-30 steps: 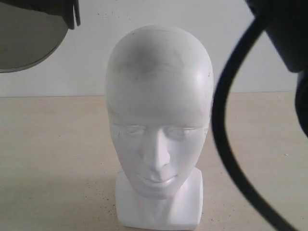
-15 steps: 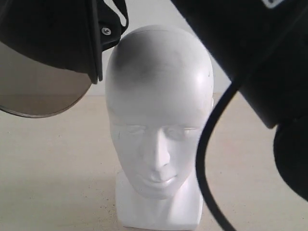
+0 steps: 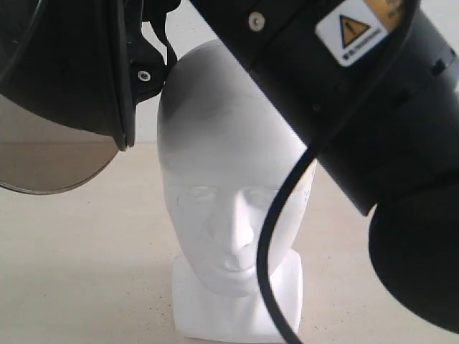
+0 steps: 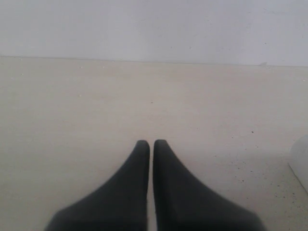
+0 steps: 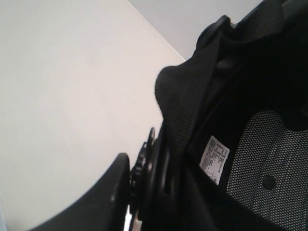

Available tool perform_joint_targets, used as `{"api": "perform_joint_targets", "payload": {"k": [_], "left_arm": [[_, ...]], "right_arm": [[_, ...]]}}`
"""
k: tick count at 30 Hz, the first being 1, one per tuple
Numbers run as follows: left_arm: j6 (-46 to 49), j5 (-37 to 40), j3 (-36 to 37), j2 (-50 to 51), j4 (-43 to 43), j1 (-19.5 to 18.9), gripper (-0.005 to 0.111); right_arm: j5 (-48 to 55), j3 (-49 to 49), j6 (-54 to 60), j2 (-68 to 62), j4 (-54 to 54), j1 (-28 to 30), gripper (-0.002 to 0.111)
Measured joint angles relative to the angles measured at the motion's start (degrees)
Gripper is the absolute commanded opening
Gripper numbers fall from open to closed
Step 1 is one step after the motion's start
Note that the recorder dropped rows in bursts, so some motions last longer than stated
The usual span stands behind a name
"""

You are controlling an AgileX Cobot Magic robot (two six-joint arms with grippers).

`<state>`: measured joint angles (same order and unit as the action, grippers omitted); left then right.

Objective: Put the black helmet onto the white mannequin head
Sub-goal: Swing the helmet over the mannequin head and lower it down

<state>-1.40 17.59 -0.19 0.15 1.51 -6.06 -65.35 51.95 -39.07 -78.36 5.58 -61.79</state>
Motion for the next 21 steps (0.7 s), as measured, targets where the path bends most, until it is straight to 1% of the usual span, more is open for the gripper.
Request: {"api": "perform_joint_targets", "payload": {"k": [4,8,12,21], "left_arm": [[0.0,0.0,0.0,0.0,0.0,0.0,0.004],[0.0,0.0,0.0,0.0,0.0,0.0,0.004],[0.0,0.0,0.0,0.0,0.0,0.0,0.004],[0.0,0.0,0.0,0.0,0.0,0.0,0.004]], "right_arm": [[-0.2,-0.6,0.8,0.0,1.5,-0.2,0.0],[-0.7,-3.2,1.5,0.0,4.9,-0.3,0.0],[1.1,-4.8,3.3,0.1,7.1,-0.3,0.0],[2.1,-9.9,8.8,6.0,11.9,-0.3,0.0]]}}
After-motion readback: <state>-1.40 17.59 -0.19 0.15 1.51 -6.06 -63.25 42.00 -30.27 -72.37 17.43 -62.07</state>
